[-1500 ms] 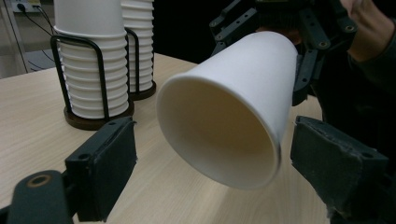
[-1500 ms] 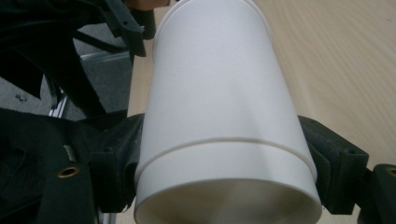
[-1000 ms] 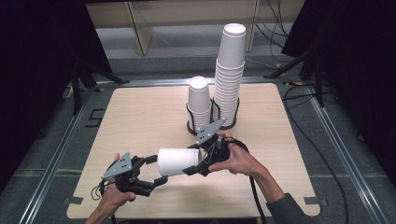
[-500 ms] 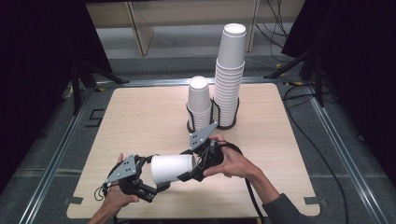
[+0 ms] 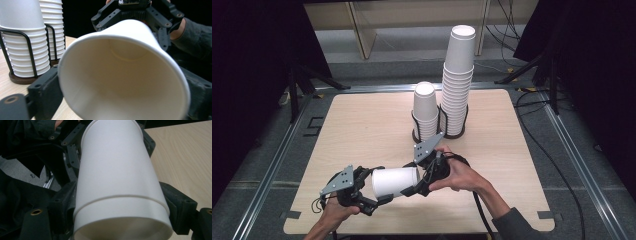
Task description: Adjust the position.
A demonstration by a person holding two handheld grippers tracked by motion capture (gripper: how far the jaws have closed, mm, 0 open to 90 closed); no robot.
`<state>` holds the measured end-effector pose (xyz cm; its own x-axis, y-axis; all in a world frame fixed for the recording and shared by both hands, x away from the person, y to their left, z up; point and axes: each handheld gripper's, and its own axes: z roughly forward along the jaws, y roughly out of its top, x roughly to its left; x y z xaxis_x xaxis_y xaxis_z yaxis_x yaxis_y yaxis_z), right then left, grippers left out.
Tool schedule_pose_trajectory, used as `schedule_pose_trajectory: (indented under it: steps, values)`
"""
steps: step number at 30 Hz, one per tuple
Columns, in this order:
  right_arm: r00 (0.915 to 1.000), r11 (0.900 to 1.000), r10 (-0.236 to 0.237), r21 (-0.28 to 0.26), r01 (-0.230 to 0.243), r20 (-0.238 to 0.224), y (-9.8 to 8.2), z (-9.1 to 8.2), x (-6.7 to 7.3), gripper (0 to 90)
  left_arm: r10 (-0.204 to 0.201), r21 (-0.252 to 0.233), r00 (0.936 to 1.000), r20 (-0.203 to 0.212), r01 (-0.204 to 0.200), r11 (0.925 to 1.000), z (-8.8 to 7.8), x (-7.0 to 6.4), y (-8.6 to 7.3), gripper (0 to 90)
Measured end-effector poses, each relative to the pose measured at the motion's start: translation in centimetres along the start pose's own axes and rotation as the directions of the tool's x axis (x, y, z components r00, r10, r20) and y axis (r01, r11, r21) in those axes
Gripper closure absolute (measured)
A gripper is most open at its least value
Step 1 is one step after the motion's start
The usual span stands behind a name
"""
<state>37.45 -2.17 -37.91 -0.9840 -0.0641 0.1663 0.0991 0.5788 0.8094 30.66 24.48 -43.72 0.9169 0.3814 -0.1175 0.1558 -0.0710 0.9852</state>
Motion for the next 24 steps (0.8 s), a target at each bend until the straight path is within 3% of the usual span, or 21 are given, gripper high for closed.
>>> schedule_pose_trajectory:
  steps: [2, 3, 6, 9, 11, 12, 15, 16, 17, 18, 19, 20, 23, 24]
  values:
    - [1.0, 1.0, 0.008, 0.01, -0.008, -0.001, 0.0, 0.0, 0.0, 22.4, 0.002, -0.022, 0.9999, 0.016, -0.001, 0.9998, 0.2, 0.0, 0.0, 10.4]
    - [0.9997, 1.0, -0.007, 0.026, 0.006, 0.025, 0.0, 0.1, 0.0, 20.6, 0.022, 0.0, 0.9997, 0.008, -0.022, 0.9998, 0.1, -0.1, 0.0, 12.3]
    - [0.9996, 0.999, 0.0, 0.049, -0.001, 0.029, -0.1, 0.2, 0.2, 19.6, 0.034, 0.03, 0.9994, 0.003, -0.034, 0.999, 0.0, -0.2, 0.2, 13.3]
    - [0.9968, 0.996, -0.027, 0.088, 0.02, 0.075, 0.1, 0.1, 0.4, 17.2, 0.055, 0.062, 0.9984, -0.012, -0.054, 0.9966, -0.1, -0.2, 0.3, 13.6]
    - [0.9909, 0.991, -0.042, 0.132, 0.025, 0.128, 0.4, -0.1, 0.7, 16.2, 0.056, 0.092, 0.9979, -0.031, -0.053, 0.9944, -0.1, -0.1, 0.3, 13.7]
    - [0.983, 0.986, -0.077, 0.162, 0.049, 0.167, 0.7, -0.4, 1.1, 16.0, 0.068, 0.114, 0.9968, -0.042, -0.063, 0.9916, -0.2, 0.0, 0.2, 13.6]
    - [0.9767, 0.982, -0.103, 0.178, 0.07, 0.188, 1.0, -0.6, 1.6, 16.1, 0.057, 0.14, 0.9966, -0.06, -0.048, 0.989, 0.1, 0.0, 0.1, 13.6]
    - [0.9734, 0.979, -0.104, 0.191, 0.065, 0.204, 1.2, -0.7, 1.9, 16.1, 0.06, 0.172, 0.9959, -0.069, -0.047, 0.984, 0.1, -0.1, 0.1, 13.6]
    - [0.9668, 0.973, -0.143, 0.21, 0.098, 0.212, 1.3, -0.5, 2.0, 16.2, 0.071, 0.185, 0.995, -0.07, -0.057, 0.9811, 0.2, -0.1, 0.1, 13.6]
    - [0.9627, 0.97, -0.141, 0.225, 0.088, 0.231, 1.4, -0.5, 2.2, 16.2, 0.086, 0.219, 0.9933, -0.077, -0.067, 0.9734, 0.2, -0.2, 0.2, 13.6]
    - [0.9593, 0.965, -0.155, 0.244, 0.096, 0.236, 1.5, -0.2, 2.4, 16.2, 0.075, 0.213, 0.995, -0.066, -0.06, 0.9753, 0.4, -0.3, 0.1, 13.6]
    - [0.9537, 0.957, -0.165, 0.275, 0.094, 0.251, 1.5, 0.3, 2.7, 16.3, 0.086, 0.243, 0.9933, -0.076, -0.065, 0.9678, 0.4, -0.5, 0.3, 13.6]
    - [0.952, 0.94, -0.207, 0.315, 0.129, 0.226, 1.4, 1.2, 2.7, 16.6, 0.106, 0.279, 0.991, -0.081, -0.08, 0.9571, 0.7, -0.9, 0.5, 13.8]
    - [0.952, 0.94, -0.207, 0.315, 0.129, 0.226, 1.4, 1.2, 2.7, 16.6, 0.109, 0.287, 0.9904, -0.085, -0.081, 0.9547, 0.7, -1.2, 0.6, 13.8]
